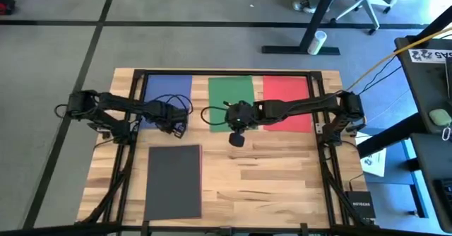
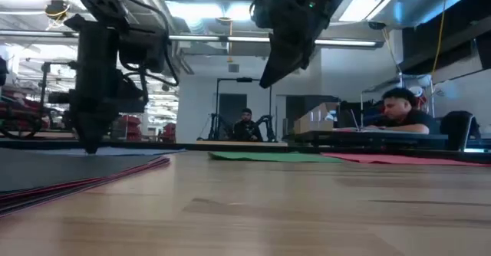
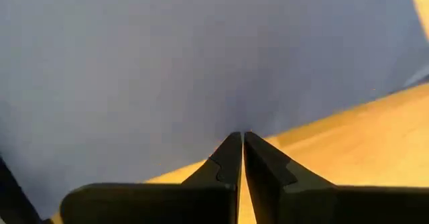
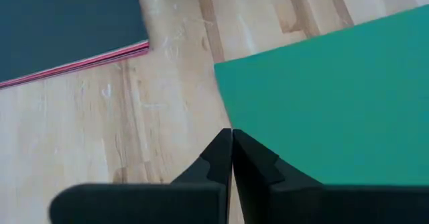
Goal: Organize paper
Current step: Stack the blue paper on top of the other blue paper, then move the black paper to the bottom right of the table
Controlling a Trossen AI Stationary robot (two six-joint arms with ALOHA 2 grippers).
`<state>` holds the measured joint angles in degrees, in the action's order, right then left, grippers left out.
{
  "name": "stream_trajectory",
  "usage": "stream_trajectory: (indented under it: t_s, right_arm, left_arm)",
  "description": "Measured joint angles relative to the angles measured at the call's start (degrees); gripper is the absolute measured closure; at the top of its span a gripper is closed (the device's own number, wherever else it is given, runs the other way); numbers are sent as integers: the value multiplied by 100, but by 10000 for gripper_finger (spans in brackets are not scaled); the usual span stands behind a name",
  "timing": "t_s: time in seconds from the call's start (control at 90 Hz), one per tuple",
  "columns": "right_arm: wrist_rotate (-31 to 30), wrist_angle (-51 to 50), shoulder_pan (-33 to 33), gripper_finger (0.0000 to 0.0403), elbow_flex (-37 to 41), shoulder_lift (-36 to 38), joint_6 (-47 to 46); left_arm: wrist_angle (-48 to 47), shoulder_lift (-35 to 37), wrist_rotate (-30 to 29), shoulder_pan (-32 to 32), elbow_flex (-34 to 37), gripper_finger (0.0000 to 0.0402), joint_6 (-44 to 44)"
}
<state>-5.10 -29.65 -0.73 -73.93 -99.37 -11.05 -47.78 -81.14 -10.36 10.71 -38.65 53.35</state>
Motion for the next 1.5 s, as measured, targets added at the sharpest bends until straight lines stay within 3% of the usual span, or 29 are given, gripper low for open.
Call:
stream_trajectory:
  t_s: [0.322, 0.578, 0.8, 0.967, 1.5]
  right_arm:
    - [0, 0, 0, 403, -2, 0, 2]
    - [9, -2, 2, 403, -2, 0, 101]
    - [11, -2, 129, 403, -2, 0, 202]
    - [22, -2, 268, 403, -2, 0, 245]
    - [17, 0, 302, 403, -2, 0, 245]
  left_arm:
    - [34, 8, 159, -120, -205, 400, -96]
    - [85, 15, 340, -632, -239, 400, -356]
    - [911, 15, 967, -1175, -241, 400, -1640]
    - [1615, 19, 1042, -1448, -248, 400, -2699]
    - [2116, 19, 1558, -1180, -252, 400, -4396]
